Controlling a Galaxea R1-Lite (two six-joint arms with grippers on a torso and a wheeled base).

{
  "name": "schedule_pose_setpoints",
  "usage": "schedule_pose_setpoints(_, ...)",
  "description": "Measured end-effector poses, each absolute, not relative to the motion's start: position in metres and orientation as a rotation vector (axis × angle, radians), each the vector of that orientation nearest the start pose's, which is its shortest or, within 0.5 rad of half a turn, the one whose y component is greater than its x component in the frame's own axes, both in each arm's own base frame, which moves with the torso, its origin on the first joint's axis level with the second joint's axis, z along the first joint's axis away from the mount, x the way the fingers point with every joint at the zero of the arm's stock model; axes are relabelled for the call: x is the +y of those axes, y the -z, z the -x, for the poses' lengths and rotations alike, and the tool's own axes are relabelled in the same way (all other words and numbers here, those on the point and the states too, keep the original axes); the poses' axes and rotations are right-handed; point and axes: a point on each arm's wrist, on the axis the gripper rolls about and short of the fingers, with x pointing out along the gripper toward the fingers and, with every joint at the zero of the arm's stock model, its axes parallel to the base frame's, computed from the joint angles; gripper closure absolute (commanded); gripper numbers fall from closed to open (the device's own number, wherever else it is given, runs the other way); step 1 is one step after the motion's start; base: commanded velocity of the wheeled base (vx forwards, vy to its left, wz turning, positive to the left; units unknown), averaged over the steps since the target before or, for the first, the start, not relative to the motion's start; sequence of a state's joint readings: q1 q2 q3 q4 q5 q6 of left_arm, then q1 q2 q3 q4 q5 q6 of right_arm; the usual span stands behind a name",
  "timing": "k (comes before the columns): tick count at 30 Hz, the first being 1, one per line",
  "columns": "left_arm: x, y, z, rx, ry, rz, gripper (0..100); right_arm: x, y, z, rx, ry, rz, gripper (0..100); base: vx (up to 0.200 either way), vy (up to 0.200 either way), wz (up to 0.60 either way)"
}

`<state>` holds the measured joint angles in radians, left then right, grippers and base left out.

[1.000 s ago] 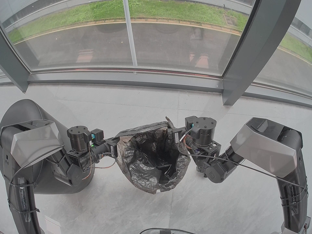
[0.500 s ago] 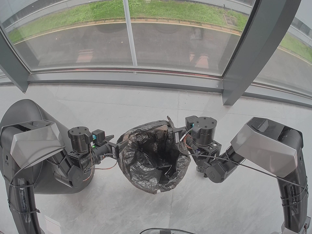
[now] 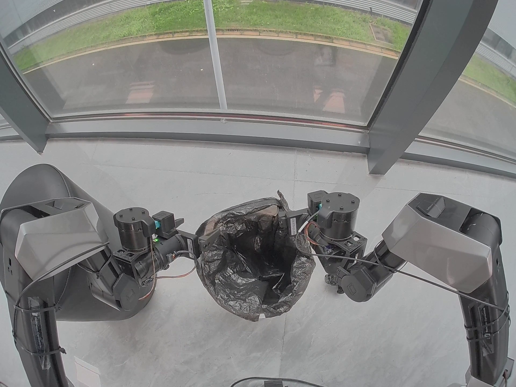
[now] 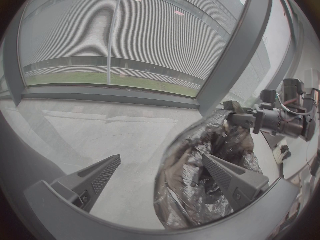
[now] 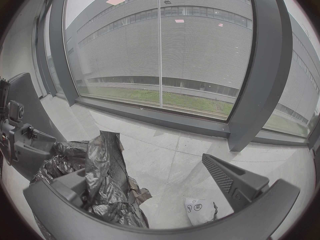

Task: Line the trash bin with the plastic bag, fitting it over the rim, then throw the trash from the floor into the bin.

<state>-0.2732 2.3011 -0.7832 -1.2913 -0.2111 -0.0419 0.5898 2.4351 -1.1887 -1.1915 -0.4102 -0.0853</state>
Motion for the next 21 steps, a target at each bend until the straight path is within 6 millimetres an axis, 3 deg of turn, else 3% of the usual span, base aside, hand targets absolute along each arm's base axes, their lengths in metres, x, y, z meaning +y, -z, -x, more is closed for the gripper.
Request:
schedule_pose_setpoints(9, -0.107, -0.031, -0.381, 0.209, 0.391, 0.083, 0, 0.241, -0.048, -0.389, 0.038, -0.165, 0.087, 0, 0.000, 0.000, 0.00)
schedule_pose_setpoints(21, -0.107, -0.026, -0.382, 0.216, 0.389, 0.083, 0, 0.239, -0.043, -0.387, 0.064, -0.164, 0.095, 0, 0.000, 0.000, 0.00)
